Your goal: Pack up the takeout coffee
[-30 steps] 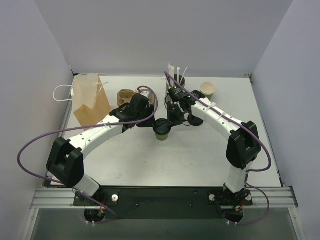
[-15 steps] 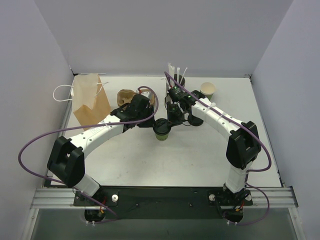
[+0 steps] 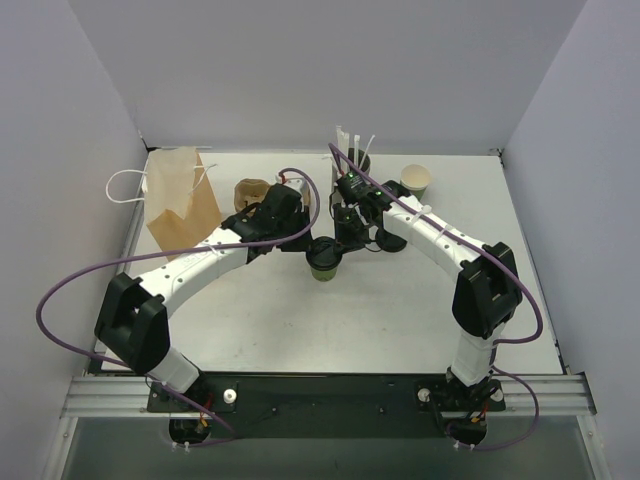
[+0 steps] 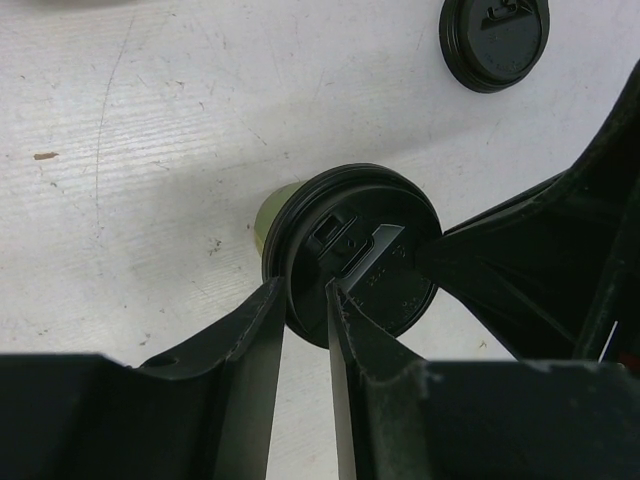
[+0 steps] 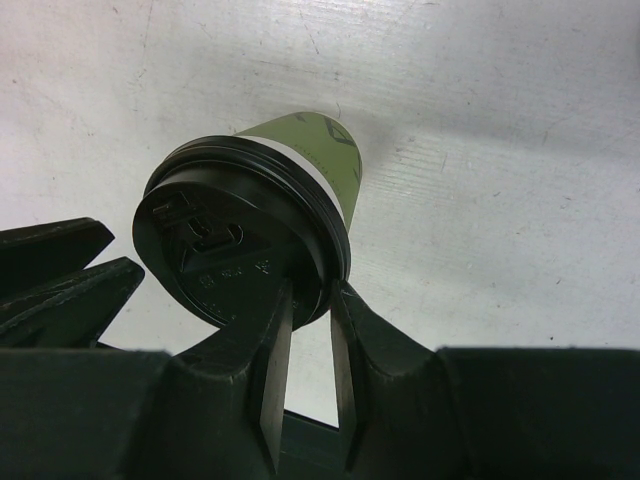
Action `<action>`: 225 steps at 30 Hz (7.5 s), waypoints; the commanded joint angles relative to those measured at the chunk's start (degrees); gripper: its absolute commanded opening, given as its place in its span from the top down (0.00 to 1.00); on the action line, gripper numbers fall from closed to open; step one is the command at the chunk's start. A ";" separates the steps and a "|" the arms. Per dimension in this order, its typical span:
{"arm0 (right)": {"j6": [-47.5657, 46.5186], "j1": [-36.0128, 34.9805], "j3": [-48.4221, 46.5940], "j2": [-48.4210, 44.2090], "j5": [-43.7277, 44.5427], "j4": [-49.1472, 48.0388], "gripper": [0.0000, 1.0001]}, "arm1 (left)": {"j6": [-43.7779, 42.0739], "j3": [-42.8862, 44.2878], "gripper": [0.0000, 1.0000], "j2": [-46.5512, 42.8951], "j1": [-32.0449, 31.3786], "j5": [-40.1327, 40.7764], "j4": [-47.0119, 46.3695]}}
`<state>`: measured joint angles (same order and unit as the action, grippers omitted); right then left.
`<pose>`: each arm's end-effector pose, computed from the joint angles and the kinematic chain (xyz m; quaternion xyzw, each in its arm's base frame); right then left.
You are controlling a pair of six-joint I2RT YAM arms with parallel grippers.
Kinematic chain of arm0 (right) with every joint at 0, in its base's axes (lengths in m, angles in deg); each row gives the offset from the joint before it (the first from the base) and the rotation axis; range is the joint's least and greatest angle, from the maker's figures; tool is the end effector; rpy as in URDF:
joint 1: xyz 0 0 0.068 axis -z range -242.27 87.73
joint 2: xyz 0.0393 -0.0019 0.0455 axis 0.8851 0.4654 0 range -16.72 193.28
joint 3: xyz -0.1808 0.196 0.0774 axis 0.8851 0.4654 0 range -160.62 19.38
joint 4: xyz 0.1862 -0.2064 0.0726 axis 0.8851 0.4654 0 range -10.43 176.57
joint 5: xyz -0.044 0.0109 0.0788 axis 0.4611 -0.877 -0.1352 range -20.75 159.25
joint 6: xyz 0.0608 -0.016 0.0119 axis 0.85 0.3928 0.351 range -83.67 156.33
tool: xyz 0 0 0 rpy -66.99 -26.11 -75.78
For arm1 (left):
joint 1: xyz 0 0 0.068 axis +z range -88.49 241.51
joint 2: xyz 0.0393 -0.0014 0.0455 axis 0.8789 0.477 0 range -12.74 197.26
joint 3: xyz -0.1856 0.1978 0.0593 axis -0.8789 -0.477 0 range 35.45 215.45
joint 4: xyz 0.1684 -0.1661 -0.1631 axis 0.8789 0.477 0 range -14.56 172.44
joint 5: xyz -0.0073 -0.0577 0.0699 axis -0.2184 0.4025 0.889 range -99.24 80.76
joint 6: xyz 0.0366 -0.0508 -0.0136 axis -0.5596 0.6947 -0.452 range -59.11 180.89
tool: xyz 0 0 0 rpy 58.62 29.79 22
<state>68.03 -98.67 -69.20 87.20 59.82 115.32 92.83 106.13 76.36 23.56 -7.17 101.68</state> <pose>0.3497 0.2680 0.2648 -0.0660 0.9378 0.2501 0.2316 0.3015 -0.2330 0.2664 0.0414 0.9217 -0.2072 0.3253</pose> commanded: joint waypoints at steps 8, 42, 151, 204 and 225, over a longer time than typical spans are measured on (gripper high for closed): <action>0.46 0.10 0.33 1.20 0.99 1.25 0.82 | -0.92 -0.01 0.70 2.39 -0.45 -0.13 -2.86; 3.89 0.02 12.55 1.90 -0.59 -4.46 0.91 | 0.93 -2.56 0.75 5.47 -0.54 3.03 -1.54; 2.04 1.07 10.44 4.45 -5.16 -8.59 0.79 | 2.33 -1.33 0.75 7.76 -0.81 0.40 2.50; -1.01 0.72 -2.92 -1.79 0.55 -0.33 0.64 | -2.77 13.54 0.61 5.91 2.45 -1.36 10.50; -7.53 0.19 -6.79 4.01 1.26 -1.12 0.69 | 1.98 7.55 0.66 5.65 1.92 -3.30 6.72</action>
<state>61.39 -97.99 -74.09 90.93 60.10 113.22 93.79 114.17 82.04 25.61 -9.71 111.08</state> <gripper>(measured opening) 0.313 0.343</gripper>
